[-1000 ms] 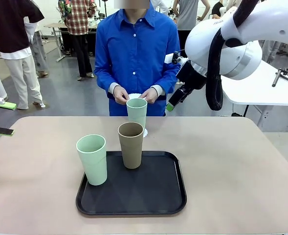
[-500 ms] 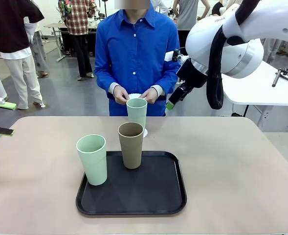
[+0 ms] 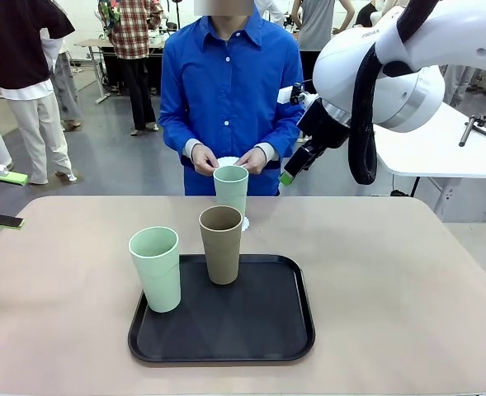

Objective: Place coasters on the table and set cups on them.
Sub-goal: Take one Reusable plastic cup from the Flat Tray and place it on a coaster set by the human.

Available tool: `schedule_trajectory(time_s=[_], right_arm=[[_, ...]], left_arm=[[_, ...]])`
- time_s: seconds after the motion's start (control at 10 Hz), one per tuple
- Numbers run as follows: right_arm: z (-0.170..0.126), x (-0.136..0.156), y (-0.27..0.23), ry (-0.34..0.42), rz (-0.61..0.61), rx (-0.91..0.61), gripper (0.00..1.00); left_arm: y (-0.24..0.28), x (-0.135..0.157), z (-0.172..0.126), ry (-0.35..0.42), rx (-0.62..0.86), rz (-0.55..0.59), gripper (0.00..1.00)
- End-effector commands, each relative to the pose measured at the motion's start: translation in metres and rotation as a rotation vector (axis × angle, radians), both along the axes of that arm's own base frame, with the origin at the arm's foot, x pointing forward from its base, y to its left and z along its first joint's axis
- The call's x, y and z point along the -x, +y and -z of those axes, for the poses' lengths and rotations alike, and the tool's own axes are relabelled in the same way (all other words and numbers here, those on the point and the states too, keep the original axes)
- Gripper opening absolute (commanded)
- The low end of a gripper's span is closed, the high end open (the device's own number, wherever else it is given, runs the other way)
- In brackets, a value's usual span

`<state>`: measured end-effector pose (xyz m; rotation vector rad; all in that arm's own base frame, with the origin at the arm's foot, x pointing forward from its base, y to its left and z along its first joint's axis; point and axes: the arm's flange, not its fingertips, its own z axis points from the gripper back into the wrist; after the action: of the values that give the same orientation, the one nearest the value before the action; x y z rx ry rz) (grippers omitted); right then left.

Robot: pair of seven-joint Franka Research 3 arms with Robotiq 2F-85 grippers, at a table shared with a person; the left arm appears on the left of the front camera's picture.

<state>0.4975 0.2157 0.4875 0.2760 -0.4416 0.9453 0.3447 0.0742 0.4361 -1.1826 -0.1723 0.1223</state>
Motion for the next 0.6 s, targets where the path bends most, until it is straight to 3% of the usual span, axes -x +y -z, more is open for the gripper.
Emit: schedule_trajectory(time_s=[0.0,0.3,0.5], right_arm=[[0.004,0.004,-0.004,0.004,-0.010,-0.016,1.00],[0.000,0.000,0.000,0.000,0.000,0.000,1.00],[-0.012,0.009,-0.031,0.024,0.198,0.114,1.00]], left_arm=[[0.001,0.000,0.000,-0.012,0.013,-0.001,1.00],[0.001,0.000,0.000,-0.012,0.013,-0.001,1.00],[0.001,0.000,0.000,-0.012,0.013,-0.001,1.00]])
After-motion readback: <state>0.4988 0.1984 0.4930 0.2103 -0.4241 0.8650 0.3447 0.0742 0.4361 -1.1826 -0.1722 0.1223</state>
